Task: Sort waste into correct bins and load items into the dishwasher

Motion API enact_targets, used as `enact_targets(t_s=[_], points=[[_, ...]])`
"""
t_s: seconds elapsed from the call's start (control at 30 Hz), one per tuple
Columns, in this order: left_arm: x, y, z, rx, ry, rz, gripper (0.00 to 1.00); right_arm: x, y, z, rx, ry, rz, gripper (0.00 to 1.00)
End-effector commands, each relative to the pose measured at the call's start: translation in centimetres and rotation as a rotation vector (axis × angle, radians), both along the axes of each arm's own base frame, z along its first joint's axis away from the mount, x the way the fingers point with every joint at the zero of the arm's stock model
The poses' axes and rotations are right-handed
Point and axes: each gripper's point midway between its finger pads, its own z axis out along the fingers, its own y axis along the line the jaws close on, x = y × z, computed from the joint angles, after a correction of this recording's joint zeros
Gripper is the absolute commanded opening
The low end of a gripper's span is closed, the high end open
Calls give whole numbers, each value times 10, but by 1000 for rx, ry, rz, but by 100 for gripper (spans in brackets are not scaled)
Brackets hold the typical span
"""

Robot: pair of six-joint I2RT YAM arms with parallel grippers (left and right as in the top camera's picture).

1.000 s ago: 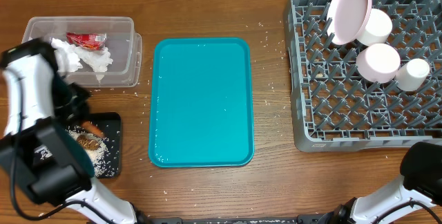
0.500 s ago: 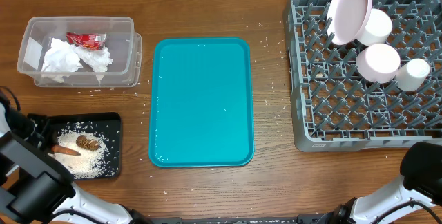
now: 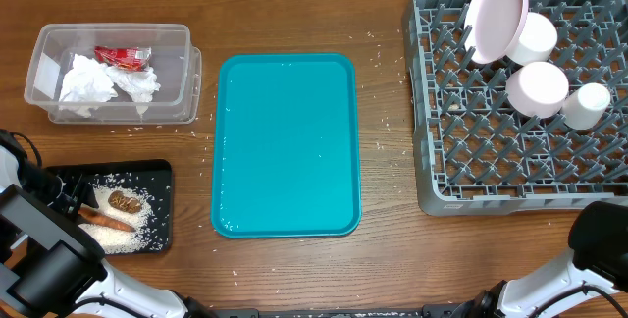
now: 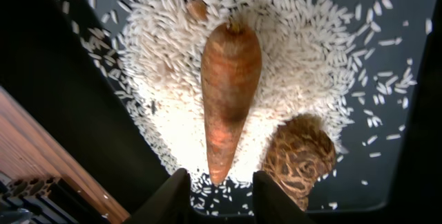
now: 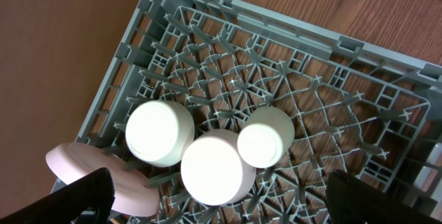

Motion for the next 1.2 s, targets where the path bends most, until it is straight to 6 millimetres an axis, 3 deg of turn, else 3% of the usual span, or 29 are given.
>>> enact_targets(t_s=[0.0,0.2,0.4,0.5,0.6,0.67,0.7,0.77,0.87,1.0,1.17], points=[[12,-13,5,-68,-78,-49,30,-5,1,12,-22,-26,-9,100],[36,-35,38,-142,-294,-154,29,-5,1,12,-22,-25,-9,100],[28,-65,106,-95,-460,-281,30,-5,1,12,-22,-26,-9,100],[16,-81,137,-25,-513,-345,46,-5,1,12,-22,-26,-9,100],[-3,-112,162,30,-573,-392,54,-5,1,12,-22,-25,-9,100],[-13,-133,167,46,-625,-450,59,-5,1,12,-22,-26,-10,100],[-18,-144,168,49,-661,-492,69,-5,1,12,-22,-25,-9,100],[-29,-166,164,56,-722,-554,77,-5,1,12,-22,-26,-9,100],[-44,-193,155,80,-819,-580,100,-5,1,12,-22,-26,-10,100],[-61,-211,144,137,-886,-526,100,-5,1,12,-22,-26,-10,100],[-67,-208,139,173,-861,-529,100,-5,1,12,-22,-26,-9,100]])
